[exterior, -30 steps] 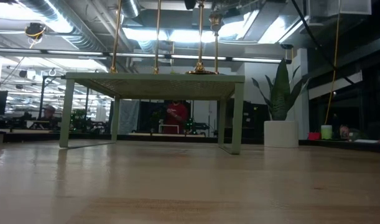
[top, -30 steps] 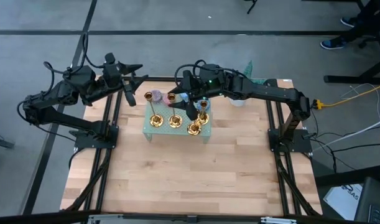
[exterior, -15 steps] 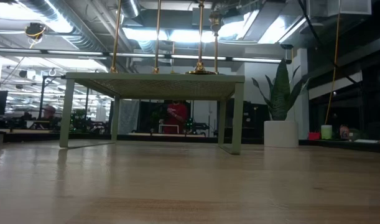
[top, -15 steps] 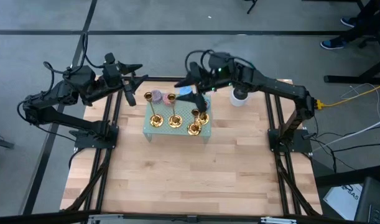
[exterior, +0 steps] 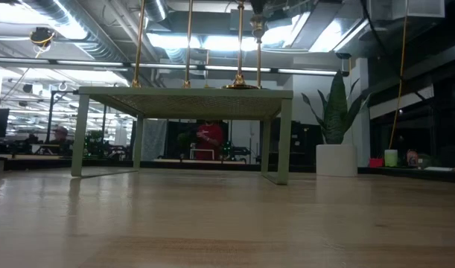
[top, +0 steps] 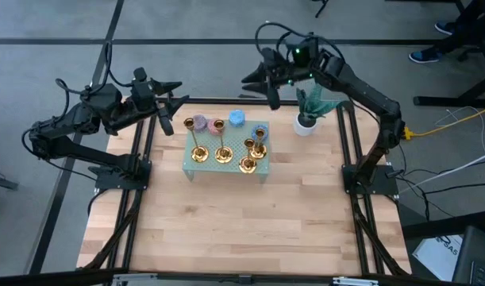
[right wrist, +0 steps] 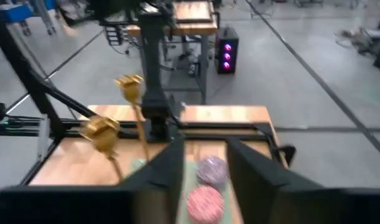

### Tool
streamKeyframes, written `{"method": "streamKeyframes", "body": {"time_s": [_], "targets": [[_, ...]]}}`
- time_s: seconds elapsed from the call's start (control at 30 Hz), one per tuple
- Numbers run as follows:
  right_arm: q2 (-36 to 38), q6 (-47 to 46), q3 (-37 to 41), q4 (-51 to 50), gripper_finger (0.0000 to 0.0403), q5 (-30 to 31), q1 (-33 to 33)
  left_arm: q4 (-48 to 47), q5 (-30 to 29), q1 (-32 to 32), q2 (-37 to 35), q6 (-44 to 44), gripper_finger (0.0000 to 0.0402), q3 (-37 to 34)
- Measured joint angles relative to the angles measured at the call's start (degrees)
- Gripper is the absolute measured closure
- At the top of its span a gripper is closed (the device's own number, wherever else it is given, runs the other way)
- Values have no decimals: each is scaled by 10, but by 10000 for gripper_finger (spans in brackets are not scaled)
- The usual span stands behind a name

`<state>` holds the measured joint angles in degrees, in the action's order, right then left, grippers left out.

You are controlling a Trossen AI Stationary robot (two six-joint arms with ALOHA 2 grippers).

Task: Pick & Place candle stick holders
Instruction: Adjust the gold candle holders and light blue scented candle on the shelf

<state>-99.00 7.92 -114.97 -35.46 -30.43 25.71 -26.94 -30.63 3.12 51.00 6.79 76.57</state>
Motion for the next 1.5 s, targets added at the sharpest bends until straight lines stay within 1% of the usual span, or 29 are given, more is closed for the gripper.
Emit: {"method": "streamKeyframes", "body": {"time_s": [0.13,0.17,0.2,0.37,0.6,0.77,0.87,1.07,1.13,1.23,1.37,1.5], "targets": [[0,13,38,0,374,-7,46,0,0,0,0,0,201,0],[0,19,51,1,388,-7,56,0,0,0,0,0,201,0],[0,23,65,7,391,-7,64,0,0,0,0,0,201,0],[-1,41,157,56,397,-7,96,0,0,0,0,-1,201,0],[-1,22,305,234,399,-7,108,0,0,0,0,-2,201,0],[-2,-2,370,318,400,-1,108,0,0,0,0,-2,201,0],[-8,-1,381,326,401,26,100,0,0,0,0,-2,201,0],[-41,-2,381,330,401,29,81,0,-14,0,0,-2,201,0],[-49,-4,381,332,402,39,78,0,-15,0,0,-5,201,0],[-59,-31,381,336,402,54,80,0,-15,0,0,-9,201,0],[-72,-64,381,350,402,54,90,0,-22,0,0,-11,201,0],[-89,-72,380,349,402,47,91,0,-33,0,0,-13,201,0]]}}
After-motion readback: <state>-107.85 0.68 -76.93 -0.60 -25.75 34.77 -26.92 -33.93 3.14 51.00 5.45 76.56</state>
